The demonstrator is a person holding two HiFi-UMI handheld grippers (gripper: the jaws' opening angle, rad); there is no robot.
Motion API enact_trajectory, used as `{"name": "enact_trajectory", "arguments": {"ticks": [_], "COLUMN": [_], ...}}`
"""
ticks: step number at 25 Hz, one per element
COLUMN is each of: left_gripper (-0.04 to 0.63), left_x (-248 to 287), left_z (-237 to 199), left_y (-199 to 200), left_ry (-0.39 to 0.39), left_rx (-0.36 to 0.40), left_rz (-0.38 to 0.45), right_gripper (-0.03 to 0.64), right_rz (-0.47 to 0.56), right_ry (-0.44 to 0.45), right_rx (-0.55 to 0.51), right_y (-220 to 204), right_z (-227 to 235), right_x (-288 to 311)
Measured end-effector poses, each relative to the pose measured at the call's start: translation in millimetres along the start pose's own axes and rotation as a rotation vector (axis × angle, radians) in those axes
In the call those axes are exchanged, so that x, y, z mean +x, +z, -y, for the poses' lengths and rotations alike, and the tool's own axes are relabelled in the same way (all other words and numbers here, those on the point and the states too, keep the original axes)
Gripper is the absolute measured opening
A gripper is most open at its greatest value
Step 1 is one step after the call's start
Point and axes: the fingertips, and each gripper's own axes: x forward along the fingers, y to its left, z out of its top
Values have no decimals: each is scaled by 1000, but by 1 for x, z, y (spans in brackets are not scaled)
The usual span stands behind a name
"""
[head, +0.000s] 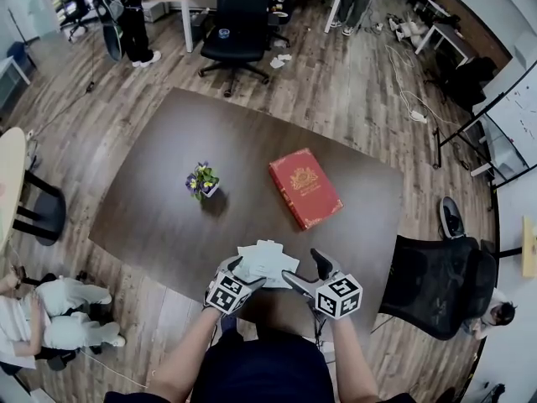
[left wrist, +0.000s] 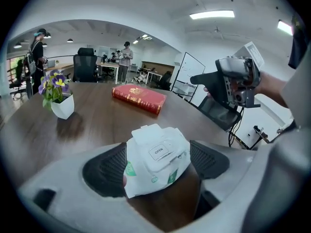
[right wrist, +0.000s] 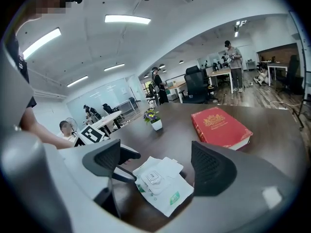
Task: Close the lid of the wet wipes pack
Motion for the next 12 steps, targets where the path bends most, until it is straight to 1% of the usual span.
{"name": "enact_trajectory", "arguments": {"ticks": [4, 10, 12], "left_gripper": [400, 397, 394], "left_x": [15, 28, 31], "left_z": [-5, -10, -10], "left_y": [-17, -28, -30], "left_ry": [8, 27, 33], "left_rx": [-3, -34, -46], "left_rz": [-50, -89, -88], "right_gripper": [466, 456, 454], "right_rz": [-24, -62, -77], "right_ry": [17, 34, 42], "right_rx": [1, 2, 5], "right_y": [-2, -7, -8], "right_z": [4, 13, 15], "right_x": [8, 25, 30]}}
